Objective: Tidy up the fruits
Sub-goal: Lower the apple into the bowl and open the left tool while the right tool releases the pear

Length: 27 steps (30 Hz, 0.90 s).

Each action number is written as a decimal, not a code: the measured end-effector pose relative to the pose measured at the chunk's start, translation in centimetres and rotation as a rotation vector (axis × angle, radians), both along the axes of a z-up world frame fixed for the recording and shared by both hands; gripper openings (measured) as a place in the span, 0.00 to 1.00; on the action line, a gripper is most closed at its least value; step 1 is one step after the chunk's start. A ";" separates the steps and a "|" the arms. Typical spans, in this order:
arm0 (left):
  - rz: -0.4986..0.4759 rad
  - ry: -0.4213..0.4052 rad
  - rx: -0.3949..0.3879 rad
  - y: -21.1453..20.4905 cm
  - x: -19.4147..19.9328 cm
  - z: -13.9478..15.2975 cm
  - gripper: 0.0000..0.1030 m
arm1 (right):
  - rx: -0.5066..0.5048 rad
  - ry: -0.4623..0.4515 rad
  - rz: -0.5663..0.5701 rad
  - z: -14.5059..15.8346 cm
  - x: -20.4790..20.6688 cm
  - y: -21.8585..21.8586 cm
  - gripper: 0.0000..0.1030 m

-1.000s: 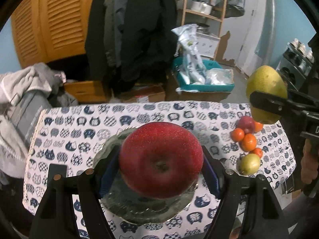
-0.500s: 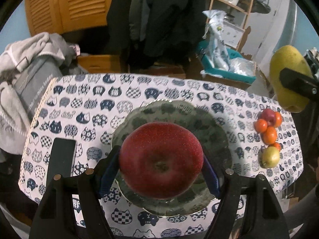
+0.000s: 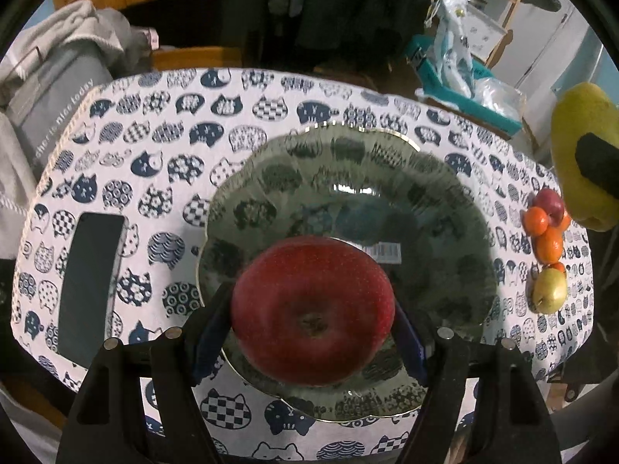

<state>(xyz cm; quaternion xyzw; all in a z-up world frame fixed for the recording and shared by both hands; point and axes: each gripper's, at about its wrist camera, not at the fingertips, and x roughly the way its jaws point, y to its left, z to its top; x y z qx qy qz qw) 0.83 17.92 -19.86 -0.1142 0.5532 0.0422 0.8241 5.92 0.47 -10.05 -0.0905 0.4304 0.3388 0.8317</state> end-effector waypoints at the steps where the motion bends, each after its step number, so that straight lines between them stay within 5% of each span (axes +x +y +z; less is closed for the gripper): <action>1: -0.005 0.014 0.000 -0.2 0.1 -0.5 0.75 | -0.006 0.005 0.001 -0.4 0.1 0.1 0.69; 14: -0.011 0.155 -0.021 -0.7 0.8 -5.3 0.75 | -0.059 0.049 0.034 -3.6 0.1 1.4 0.69; 27: 0.002 0.097 0.013 -0.3 0.1 -2.6 0.80 | -0.092 0.113 0.059 -6.5 0.7 2.6 0.69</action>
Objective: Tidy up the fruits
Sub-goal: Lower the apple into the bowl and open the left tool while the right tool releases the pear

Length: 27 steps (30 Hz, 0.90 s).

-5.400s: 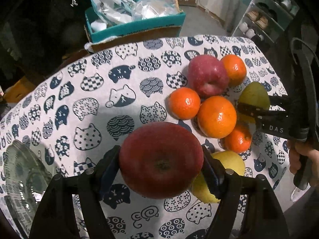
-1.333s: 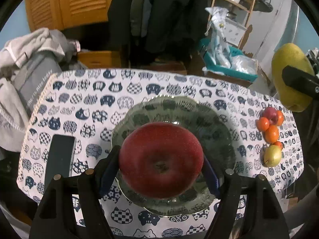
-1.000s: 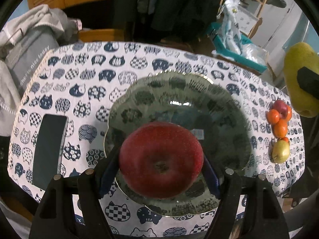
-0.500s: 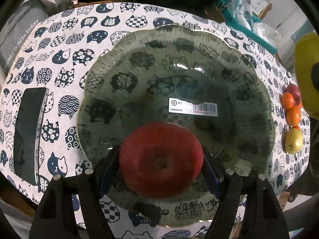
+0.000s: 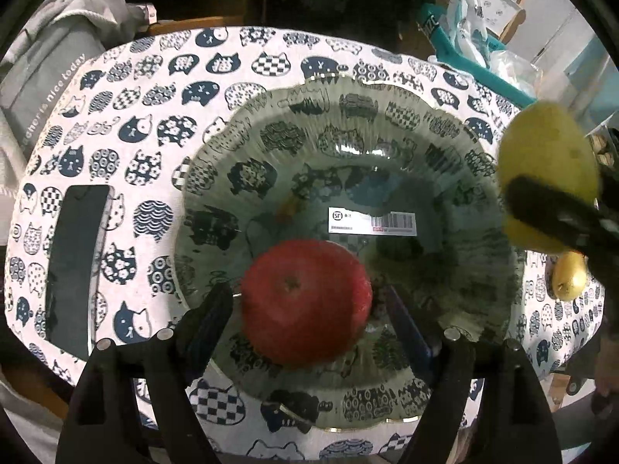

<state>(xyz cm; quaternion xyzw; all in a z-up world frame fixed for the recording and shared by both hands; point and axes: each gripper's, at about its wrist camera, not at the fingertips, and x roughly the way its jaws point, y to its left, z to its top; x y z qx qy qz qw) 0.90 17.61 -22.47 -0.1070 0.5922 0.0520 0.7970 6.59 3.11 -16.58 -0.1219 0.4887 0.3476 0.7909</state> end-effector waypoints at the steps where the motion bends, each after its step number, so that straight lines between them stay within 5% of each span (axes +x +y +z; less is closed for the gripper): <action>1: 0.003 -0.007 0.002 0.2 -0.1 0.4 0.80 | -0.006 0.007 0.001 -0.4 0.1 0.1 0.69; 10: 0.051 -0.072 0.034 1.9 -1.3 3.1 0.80 | -0.065 0.072 0.036 -3.5 -0.1 0.8 0.69; 27: 0.041 -0.082 0.048 1.4 -1.0 3.3 0.80 | -0.138 0.096 0.068 -6.8 -0.8 1.7 0.71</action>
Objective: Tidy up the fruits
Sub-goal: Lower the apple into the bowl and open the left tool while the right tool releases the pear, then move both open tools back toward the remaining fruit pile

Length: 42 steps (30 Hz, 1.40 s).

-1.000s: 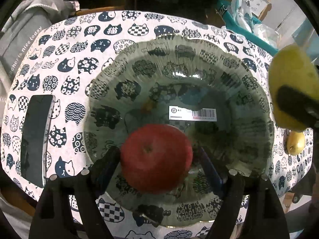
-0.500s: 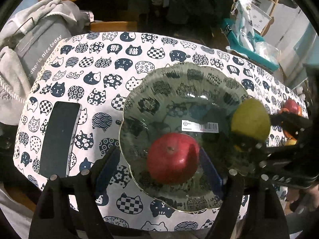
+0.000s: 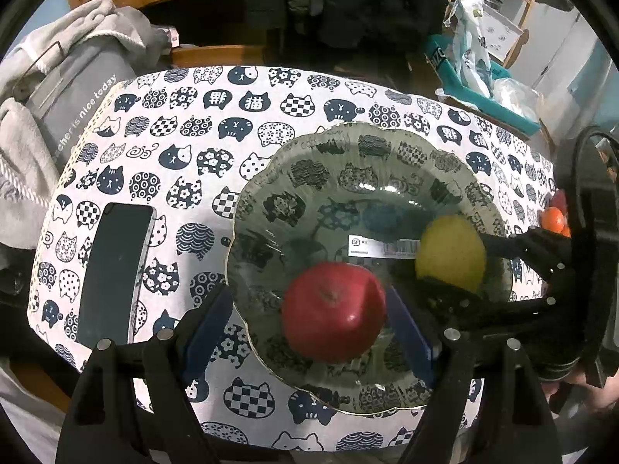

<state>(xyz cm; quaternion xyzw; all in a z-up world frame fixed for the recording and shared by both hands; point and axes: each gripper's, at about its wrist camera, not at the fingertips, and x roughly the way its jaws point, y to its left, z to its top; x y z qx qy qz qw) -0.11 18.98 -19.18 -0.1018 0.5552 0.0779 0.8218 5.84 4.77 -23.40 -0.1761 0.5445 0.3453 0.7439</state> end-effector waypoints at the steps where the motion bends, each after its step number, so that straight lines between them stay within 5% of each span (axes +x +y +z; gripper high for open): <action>1: 0.001 0.000 0.004 0.0 0.1 0.0 0.80 | 0.009 0.007 -0.004 0.2 0.1 0.0 0.73; 13: 0.019 -0.087 0.001 -0.3 0.2 2.8 0.80 | 0.106 -0.095 -0.055 4.9 0.6 -1.9 0.73; 29: -0.060 -0.255 0.106 -4.1 0.3 8.4 0.80 | 0.217 -0.266 -0.179 12.6 1.0 -6.6 0.73; 42: -0.123 -0.332 0.055 -7.9 0.7 11.9 0.80 | 0.238 -0.347 -0.263 17.3 -0.1 -11.7 0.75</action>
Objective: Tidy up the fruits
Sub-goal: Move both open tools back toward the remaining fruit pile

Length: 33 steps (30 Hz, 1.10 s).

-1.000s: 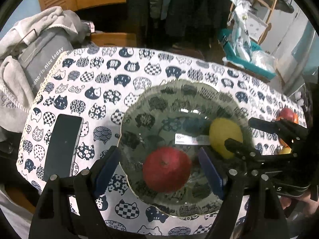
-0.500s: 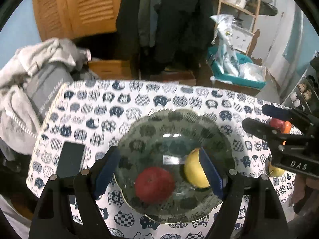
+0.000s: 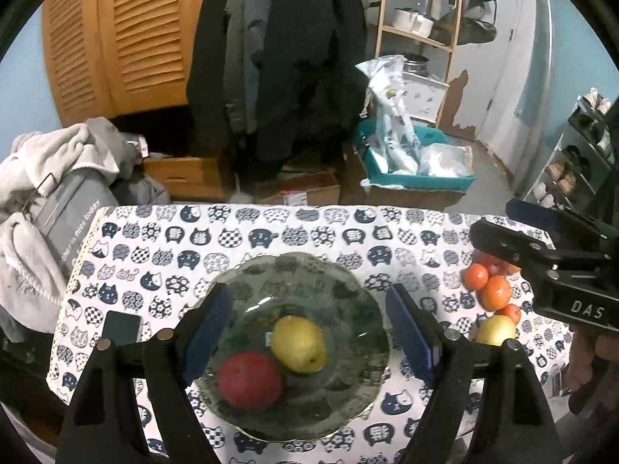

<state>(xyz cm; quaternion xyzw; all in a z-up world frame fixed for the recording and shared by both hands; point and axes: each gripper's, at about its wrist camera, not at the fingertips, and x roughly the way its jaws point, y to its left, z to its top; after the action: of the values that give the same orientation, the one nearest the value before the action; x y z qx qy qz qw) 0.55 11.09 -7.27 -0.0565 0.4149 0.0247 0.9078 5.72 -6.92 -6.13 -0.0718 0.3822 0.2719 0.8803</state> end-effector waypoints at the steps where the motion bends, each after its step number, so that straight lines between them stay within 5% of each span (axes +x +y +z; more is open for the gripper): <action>1: -0.003 -0.002 -0.002 -0.3 0.1 0.1 0.80 | 0.001 -0.006 -0.006 0.3 -0.1 -0.5 0.75; 33: -0.197 0.071 0.033 -13.0 5.4 -0.9 0.82 | 0.019 0.012 -0.254 -0.5 1.5 -16.9 0.77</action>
<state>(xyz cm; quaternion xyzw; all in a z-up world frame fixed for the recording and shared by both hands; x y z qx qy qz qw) 5.95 -1.90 -8.19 0.0006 0.4499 -0.0557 0.8913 7.21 -23.83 -6.64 -0.0129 0.3910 0.1620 0.9059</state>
